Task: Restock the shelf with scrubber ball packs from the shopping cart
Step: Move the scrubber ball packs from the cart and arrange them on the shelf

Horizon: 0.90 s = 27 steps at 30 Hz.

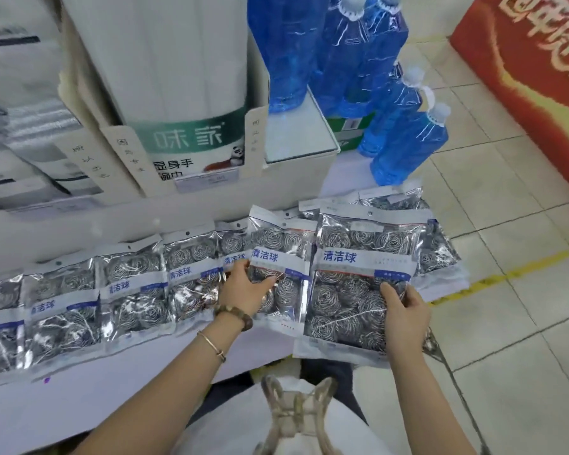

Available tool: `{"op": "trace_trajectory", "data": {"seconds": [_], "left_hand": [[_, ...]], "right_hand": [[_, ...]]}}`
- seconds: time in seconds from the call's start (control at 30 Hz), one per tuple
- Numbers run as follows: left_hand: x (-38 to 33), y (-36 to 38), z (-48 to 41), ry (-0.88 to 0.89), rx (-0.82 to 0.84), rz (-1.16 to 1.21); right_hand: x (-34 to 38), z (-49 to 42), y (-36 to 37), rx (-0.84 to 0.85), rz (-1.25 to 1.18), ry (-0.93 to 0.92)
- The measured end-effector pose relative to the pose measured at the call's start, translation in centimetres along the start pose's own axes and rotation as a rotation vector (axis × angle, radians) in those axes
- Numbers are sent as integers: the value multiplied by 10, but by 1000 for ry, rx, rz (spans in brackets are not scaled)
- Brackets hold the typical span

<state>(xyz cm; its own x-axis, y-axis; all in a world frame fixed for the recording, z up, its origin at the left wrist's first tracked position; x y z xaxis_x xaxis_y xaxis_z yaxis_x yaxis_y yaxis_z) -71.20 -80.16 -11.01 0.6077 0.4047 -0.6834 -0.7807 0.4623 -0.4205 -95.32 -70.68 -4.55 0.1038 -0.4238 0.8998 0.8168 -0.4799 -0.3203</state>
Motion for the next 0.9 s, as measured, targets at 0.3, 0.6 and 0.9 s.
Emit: {"op": "trace_trajectory", "data": {"seconds": [0.3, 0.6, 0.9], "left_hand": [[-44, 72, -60, -212, -231, 402], [-51, 94, -92, -424, -250, 267], [-61, 114, -102, -334, -85, -393]], "right_hand": [[13, -142, -43, 329, 101, 16], [23, -202, -58, 449, 165, 23], [17, -217, -57, 466, 125, 29]]}}
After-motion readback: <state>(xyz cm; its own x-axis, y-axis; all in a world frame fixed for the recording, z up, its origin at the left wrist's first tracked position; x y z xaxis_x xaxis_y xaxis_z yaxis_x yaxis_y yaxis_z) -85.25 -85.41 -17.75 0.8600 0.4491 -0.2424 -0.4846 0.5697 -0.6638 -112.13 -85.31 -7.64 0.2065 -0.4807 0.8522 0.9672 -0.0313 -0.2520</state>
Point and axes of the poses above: each hand's wrist, its own z-axis away from the middle knuckle, its own y-axis out of the palm, x = y × z, the point moved 3 cm from there along -z, towards the middle knuckle, and after that the axes turned 15 degrees about x, right-handed, at the moved point
